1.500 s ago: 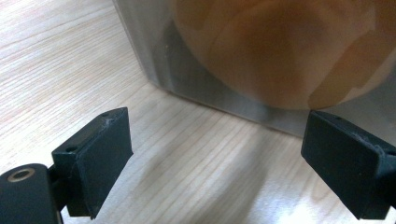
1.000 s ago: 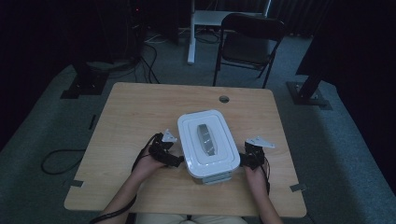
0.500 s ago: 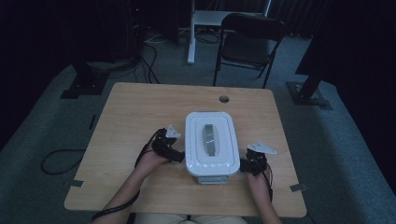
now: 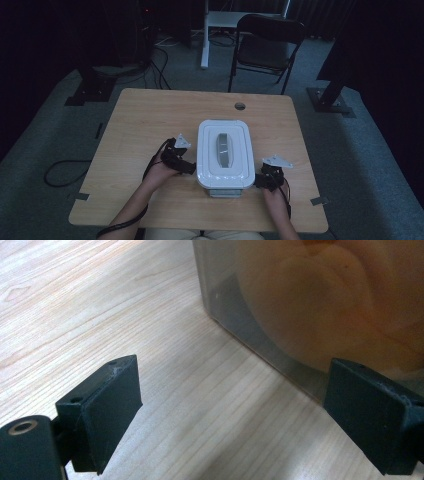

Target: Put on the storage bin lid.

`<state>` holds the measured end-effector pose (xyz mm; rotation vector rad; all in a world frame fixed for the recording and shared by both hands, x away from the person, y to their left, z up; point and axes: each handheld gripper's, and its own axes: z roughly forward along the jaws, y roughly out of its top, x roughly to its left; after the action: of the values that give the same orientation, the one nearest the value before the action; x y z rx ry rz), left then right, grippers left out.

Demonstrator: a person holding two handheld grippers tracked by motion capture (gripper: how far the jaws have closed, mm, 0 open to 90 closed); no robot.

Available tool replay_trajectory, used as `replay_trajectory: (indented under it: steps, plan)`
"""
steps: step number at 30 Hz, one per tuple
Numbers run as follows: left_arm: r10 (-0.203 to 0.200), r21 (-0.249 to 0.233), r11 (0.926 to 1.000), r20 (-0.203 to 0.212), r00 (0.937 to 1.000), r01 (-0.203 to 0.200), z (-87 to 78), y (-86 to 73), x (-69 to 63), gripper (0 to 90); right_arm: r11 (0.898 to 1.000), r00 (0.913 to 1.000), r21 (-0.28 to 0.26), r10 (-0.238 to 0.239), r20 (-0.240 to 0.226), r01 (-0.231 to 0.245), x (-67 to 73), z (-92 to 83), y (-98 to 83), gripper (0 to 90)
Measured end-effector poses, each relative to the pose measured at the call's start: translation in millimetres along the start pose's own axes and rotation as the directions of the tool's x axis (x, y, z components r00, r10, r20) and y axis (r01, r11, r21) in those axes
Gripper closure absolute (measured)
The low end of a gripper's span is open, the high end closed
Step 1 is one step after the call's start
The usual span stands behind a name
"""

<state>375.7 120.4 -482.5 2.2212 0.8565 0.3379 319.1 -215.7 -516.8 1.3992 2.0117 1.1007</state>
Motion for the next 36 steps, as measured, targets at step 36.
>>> replay_trajectory:
  steps: [36]
  plan:
    - [-0.027, -0.076, 0.9967, 0.045, 0.9986, 0.031, -25.8, -23.5, 1.0, 9.4, 0.994, 0.9989, -0.11, -0.018, 0.043, 0.022, -22.7, -7.7, 8.9, 12.0]
